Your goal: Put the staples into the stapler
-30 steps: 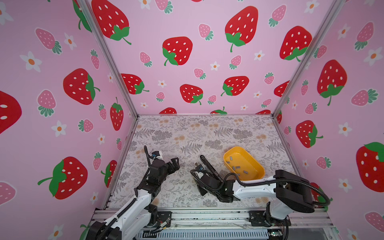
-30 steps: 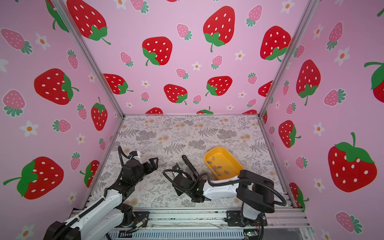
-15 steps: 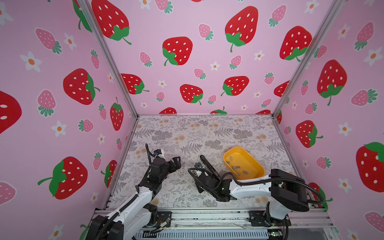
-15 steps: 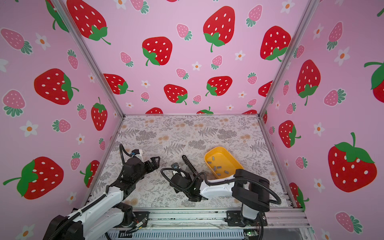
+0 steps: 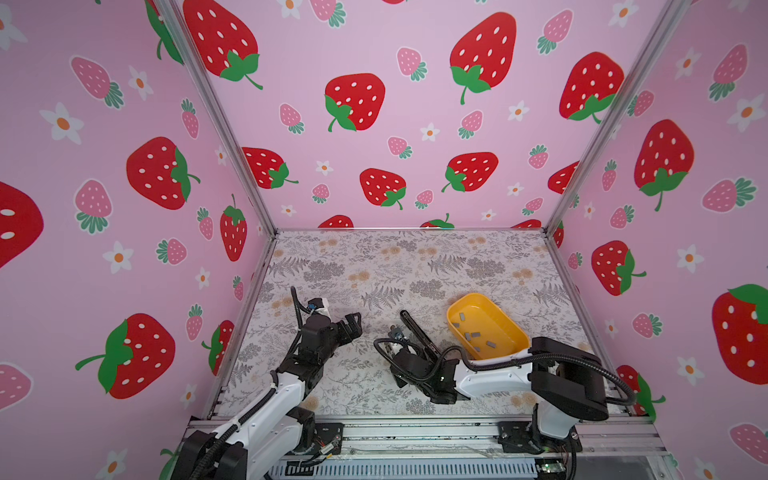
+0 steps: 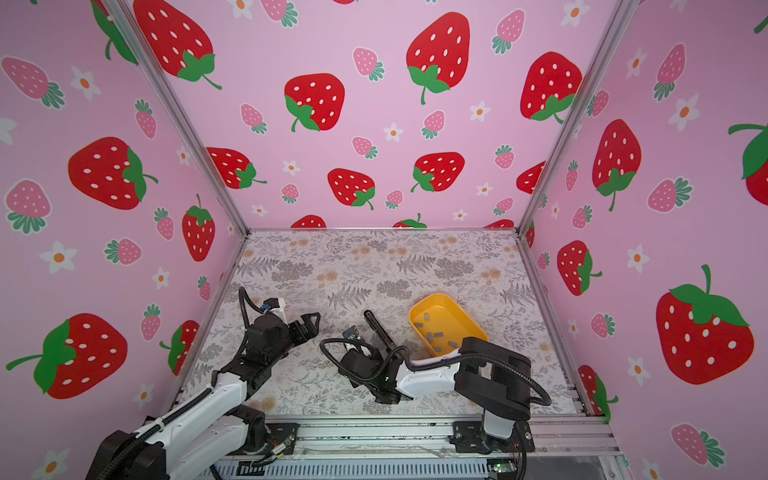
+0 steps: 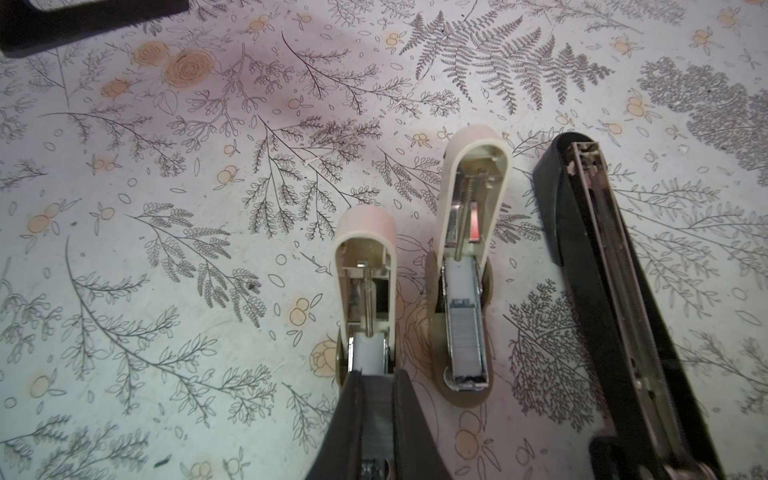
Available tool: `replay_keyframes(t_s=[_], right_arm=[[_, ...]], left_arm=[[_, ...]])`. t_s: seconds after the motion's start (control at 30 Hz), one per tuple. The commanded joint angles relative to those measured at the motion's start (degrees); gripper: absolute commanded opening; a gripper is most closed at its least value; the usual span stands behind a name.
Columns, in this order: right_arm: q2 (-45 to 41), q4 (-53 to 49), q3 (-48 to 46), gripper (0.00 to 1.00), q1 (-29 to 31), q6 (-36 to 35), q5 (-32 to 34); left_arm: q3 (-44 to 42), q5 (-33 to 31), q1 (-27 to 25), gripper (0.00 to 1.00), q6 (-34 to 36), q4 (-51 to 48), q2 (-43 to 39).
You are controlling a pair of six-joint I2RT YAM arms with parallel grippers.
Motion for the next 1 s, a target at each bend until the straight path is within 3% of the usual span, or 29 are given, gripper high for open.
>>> replay_keyframes(t_s=[0.0,0.97], right_arm=[[0.7,0.5,1.8,0.1,0.3,1.7,0.3],[3.3,-0.1,2.3,0.1,0.3,2.8,-0.1]], left_arm=[[2.6,0.4,0.3,0.99,0.3,0.9,0.2],[2.9,0.3,0.2,0.99,0.2,0.2,0.4]])
